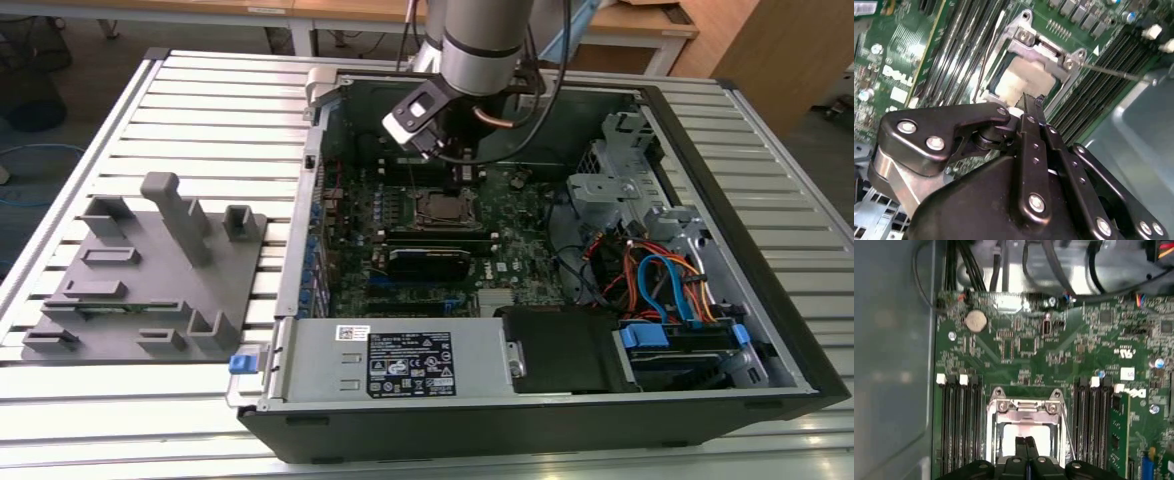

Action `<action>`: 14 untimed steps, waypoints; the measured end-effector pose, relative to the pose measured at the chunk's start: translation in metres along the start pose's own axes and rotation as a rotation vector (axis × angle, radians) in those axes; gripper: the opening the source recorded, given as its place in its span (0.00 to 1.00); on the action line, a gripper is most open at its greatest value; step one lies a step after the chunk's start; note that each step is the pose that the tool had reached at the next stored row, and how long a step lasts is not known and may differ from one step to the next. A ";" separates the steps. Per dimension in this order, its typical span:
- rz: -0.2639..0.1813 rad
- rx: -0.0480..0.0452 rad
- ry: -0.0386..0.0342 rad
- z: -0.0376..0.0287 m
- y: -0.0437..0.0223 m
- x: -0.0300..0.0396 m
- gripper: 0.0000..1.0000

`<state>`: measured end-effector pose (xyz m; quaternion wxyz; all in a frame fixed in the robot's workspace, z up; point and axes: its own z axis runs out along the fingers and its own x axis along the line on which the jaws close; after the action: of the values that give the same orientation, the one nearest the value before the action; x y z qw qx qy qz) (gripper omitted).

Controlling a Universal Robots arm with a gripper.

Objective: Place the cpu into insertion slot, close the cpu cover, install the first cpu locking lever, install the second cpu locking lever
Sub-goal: 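Close the cpu cover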

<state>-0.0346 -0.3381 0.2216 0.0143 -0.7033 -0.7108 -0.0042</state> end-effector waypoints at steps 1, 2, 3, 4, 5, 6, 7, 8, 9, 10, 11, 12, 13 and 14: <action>0.000 0.0000 0.0000 0.0018 -0.0022 0.0000 0.10; 0.000 0.0000 0.0000 0.0034 -0.0045 0.0000 0.10; 0.000 0.0001 -0.0001 0.0051 -0.0070 0.0000 0.10; 0.000 0.0000 0.0000 0.0067 -0.0089 -0.0001 0.10; 0.000 0.0000 -0.0001 0.0082 -0.0107 -0.0001 0.10; 0.000 0.0001 -0.0001 0.0095 -0.0123 -0.0001 0.10; 0.000 0.0000 -0.0001 0.0109 -0.0137 -0.0001 0.10; 0.000 0.0000 0.0000 0.0120 -0.0158 -0.0001 0.10; 0.000 0.0001 0.0000 0.0127 -0.0181 -0.0002 0.10; 0.000 0.0001 0.0000 0.0134 -0.0204 -0.0002 0.10; 0.000 0.0000 0.0001 0.0140 -0.0217 -0.0001 0.10; 0.000 -0.0001 0.0003 0.0149 -0.0226 -0.0001 0.10; 0.000 0.0000 0.0002 0.0160 -0.0233 -0.0001 0.10; 0.000 0.0001 0.0001 0.0171 -0.0237 -0.0002 0.10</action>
<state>-0.0585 -0.3381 0.2048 0.0144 -0.7032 -0.7108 -0.0042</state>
